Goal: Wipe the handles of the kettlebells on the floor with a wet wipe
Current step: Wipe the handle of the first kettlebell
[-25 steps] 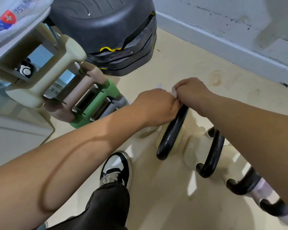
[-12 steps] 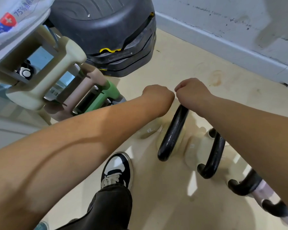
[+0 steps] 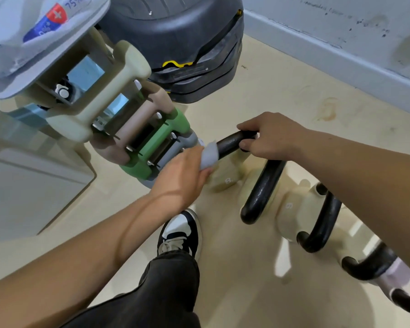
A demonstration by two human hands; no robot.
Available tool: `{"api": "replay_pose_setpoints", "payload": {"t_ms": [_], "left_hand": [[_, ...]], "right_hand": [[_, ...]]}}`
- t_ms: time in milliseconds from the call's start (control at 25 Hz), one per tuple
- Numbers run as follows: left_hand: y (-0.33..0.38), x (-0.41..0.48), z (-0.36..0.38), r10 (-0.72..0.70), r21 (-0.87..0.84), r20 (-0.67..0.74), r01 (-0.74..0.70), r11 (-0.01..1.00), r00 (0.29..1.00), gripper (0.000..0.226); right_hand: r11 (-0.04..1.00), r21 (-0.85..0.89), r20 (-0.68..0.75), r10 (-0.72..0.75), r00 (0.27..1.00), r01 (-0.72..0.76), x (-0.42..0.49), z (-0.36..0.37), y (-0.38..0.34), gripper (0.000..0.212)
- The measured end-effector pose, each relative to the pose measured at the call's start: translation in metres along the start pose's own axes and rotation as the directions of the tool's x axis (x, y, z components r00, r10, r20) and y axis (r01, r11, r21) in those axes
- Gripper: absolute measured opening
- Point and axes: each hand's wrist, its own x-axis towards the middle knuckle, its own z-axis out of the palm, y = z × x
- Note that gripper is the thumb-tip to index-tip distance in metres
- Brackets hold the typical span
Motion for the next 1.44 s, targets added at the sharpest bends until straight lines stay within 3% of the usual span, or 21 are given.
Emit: {"api": "replay_pose_setpoints", "payload": {"t_ms": [80, 160, 360, 440, 520, 600, 640, 720, 840, 920, 1040, 1120, 1160, 1200, 1280, 1320, 1360, 1440], "left_hand": [[0.029, 0.042, 0.003, 0.055, 0.146, 0.087, -0.067, 0.987, 0.995, 0.034], [0.058, 0.073, 0.003, 0.051, 0.189, 0.196, -0.089, 0.978, 0.979, 0.038], [0.033, 0.025, -0.002, 0.125, 0.213, 0.028, -0.128, 0.969, 0.992, 0.048], [0.025, 0.007, -0.025, 0.071, 0.314, 0.155, -0.118, 0.942, 0.985, 0.048], [0.040, 0.008, -0.064, -0.022, 0.437, 0.391, -0.165, 0.884, 0.920, 0.034], [0.070, 0.013, -0.106, -0.014, 0.449, 0.442, -0.208, 0.869, 0.897, 0.016], [0.085, 0.016, -0.122, 0.023, 0.429, 0.415, -0.218, 0.877, 0.909, 0.008], [0.121, 0.019, -0.145, 0.078, 0.373, 0.390, -0.235, 0.897, 0.917, 0.025], [0.154, 0.012, -0.155, 0.070, 0.241, 0.345, -0.160, 0.957, 0.936, 0.030], [0.168, 0.000, -0.146, 0.073, 0.077, 0.318, -0.103, 0.992, 0.945, 0.026], [0.167, -0.013, -0.114, -0.005, -0.219, 0.431, 0.110, 0.970, 0.902, 0.019], [0.162, -0.017, -0.095, -0.093, -0.332, 0.498, 0.289, 0.898, 0.862, 0.019], [0.159, -0.018, -0.084, -0.144, -0.435, 0.495, 0.388, 0.812, 0.857, 0.016], [0.159, -0.019, -0.076, -0.200, -0.566, 0.492, 0.486, 0.666, 0.847, 0.013], [0.156, -0.023, -0.063, -0.240, -0.744, 0.517, 0.570, 0.347, 0.821, 0.009], [0.152, -0.026, -0.057, -0.213, -0.764, 0.541, 0.581, 0.281, 0.814, 0.010], [0.146, -0.027, -0.051, -0.203, -0.747, 0.560, 0.595, 0.295, 0.803, 0.013], [0.132, -0.025, -0.042, -0.205, -0.704, 0.566, 0.598, 0.383, 0.798, 0.021]], "right_hand": [[1.000, 0.012, -0.009, -0.023, 1.000, 0.023, 0.001, -0.001, 0.003, 0.040], [0.998, 0.039, -0.026, -0.039, 0.999, 0.040, -0.001, -0.001, 0.007, 0.028], [0.998, -0.037, -0.087, 0.044, 0.995, -0.047, -0.017, -0.005, 0.011, 0.040], [0.998, -0.015, -0.103, 0.062, 0.993, -0.064, -0.031, -0.009, 0.005, 0.045], [0.998, 0.035, -0.142, 0.047, 0.989, -0.043, -0.050, -0.010, -0.004, 0.045], [0.994, 0.108, -0.180, 0.017, 0.983, 0.003, -0.072, -0.012, -0.014, 0.044], [0.984, 0.177, -0.203, 0.025, 0.979, 0.011, -0.082, -0.013, -0.017, 0.041], [0.912, 0.409, -0.216, 0.097, 0.971, 0.000, -0.104, -0.019, -0.018, 0.033], [0.652, 0.755, -0.029, 0.134, 0.991, -0.066, -0.133, -0.030, -0.028, 0.049], [0.532, 0.844, 0.018, 0.107, 0.994, -0.072, -0.145, -0.030, -0.030, 0.055], [0.426, 0.901, -0.020, 0.222, 0.975, -0.078, -0.145, -0.009, -0.018, 0.045], [0.307, 0.946, 0.003, 0.309, 0.951, -0.102, -0.139, 0.010, -0.008, 0.032], [0.234, 0.965, 0.038, 0.337, 0.941, -0.122, -0.136, 0.019, -0.003, 0.028], [0.199, 0.969, 0.065, 0.367, 0.928, -0.147, -0.135, 0.025, 0.001, 0.026], [0.353, 0.913, 0.048, 0.405, 0.913, -0.205, -0.132, 0.032, 0.010, 0.028], [0.442, 0.869, 0.025, 0.406, 0.914, -0.220, -0.132, 0.033, 0.014, 0.030], [0.472, 0.856, 0.007, 0.398, 0.917, -0.212, -0.132, 0.033, 0.018, 0.034], [0.385, 0.907, 0.017, 0.368, 0.929, -0.169, -0.132, 0.035, 0.026, 0.045]]}}
